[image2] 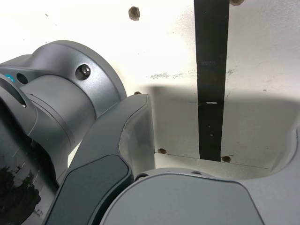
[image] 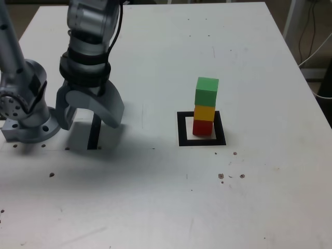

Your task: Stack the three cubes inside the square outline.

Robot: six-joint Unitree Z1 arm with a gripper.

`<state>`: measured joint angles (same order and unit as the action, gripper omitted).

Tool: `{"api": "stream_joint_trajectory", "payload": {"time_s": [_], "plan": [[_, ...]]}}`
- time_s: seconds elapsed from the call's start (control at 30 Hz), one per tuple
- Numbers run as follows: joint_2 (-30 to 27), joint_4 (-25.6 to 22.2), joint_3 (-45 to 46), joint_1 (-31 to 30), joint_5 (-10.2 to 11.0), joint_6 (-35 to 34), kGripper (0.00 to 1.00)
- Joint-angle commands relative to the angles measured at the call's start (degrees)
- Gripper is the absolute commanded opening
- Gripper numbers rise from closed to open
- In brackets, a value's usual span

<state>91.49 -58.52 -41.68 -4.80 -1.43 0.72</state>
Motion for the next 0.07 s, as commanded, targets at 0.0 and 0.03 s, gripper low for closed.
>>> {"api": "stream_joint_trajectory", "payload": {"time_s": [0.0,0.03], "plan": [[0.18,0.28,0.0,0.05,-0.06,-0.1,0.99],[0.18,0.34,0.05,0.05,-0.07,-0.1,0.99]]}}
